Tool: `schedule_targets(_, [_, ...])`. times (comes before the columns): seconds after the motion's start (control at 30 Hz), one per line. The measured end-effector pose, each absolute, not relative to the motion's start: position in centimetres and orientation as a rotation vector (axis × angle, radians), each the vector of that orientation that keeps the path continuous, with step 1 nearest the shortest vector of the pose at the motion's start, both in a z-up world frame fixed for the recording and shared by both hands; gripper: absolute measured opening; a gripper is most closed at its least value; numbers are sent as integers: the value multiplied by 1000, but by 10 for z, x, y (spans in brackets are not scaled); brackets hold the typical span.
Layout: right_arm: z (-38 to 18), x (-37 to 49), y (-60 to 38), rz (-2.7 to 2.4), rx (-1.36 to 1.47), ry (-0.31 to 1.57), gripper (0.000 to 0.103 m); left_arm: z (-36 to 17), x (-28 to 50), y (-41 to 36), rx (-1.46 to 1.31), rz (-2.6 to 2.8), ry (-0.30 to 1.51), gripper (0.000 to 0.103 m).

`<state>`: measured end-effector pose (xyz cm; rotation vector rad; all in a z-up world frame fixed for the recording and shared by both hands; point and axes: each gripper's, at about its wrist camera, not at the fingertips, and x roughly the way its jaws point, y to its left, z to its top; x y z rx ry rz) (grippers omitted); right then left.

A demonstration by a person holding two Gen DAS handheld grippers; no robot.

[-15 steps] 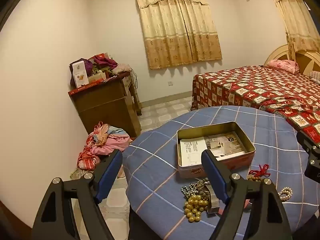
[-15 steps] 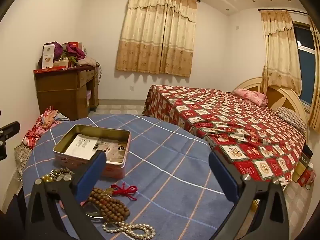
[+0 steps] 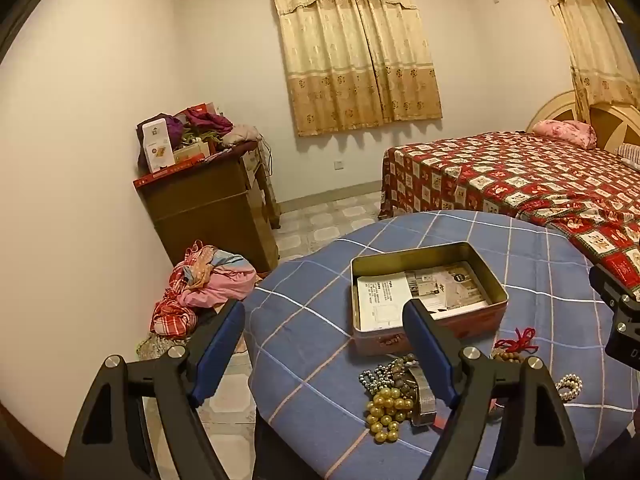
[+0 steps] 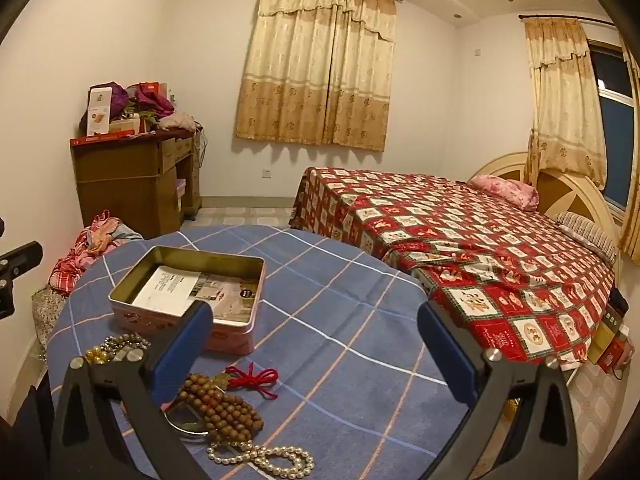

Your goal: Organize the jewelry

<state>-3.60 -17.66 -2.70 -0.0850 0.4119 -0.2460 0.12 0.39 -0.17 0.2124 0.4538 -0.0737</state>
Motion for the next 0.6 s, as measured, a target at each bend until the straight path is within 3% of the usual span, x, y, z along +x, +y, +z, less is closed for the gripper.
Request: schedule_targets(0.6, [-29,-35,-174,-239,-79,417,103,-3,3,8,202,-70,456,81])
